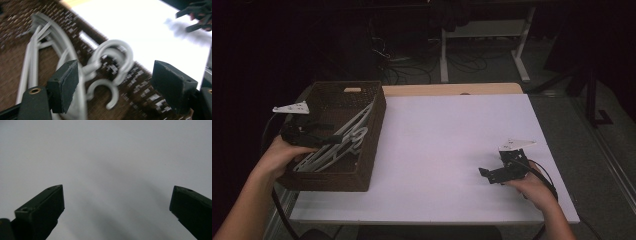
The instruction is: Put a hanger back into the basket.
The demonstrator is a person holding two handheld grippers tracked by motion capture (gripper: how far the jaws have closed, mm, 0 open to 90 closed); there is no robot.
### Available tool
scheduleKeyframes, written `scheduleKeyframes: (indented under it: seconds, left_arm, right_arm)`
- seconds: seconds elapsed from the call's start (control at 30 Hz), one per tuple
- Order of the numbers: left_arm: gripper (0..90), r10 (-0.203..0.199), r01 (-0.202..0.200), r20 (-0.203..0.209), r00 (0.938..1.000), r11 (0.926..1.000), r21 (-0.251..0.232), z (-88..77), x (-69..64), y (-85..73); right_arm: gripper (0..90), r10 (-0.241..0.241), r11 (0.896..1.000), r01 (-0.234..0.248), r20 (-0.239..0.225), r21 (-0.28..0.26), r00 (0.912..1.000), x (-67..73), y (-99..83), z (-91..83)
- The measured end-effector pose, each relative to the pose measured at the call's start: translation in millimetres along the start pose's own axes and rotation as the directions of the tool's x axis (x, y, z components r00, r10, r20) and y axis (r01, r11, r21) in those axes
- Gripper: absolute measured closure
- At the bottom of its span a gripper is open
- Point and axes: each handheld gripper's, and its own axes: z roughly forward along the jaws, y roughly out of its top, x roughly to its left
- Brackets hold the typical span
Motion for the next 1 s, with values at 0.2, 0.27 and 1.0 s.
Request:
scheduleKeyframes:
  seconds: [0.2,0.27,1.0]
  left_arm:
    - [16.5,0.036,-0.033,0.036,0.9987,0.9969,-0.071,7.1,-27.4,13.0]
    - [15.3,0.040,-0.036,0.046,0.9981,0.9961,-0.080,9.1,-31.6,14.5]
    - [2.4,0.113,-0.107,0.095,0.9890,0.9920,-0.068,53.3,-68.5,13.7]
  right_arm:
    - [0.0,-0.015,1.000,0.015,-0.032,0.004,0.9994,4.6,7.8,-5.4]
    - [0.0,-0.020,1.000,0.020,-0.036,0.000,0.9991,5.3,9.4,-6.5]
    - [0.0,-0.108,0.987,0.093,-0.114,-0.133,0.9877,22.0,64.5,-36.2]
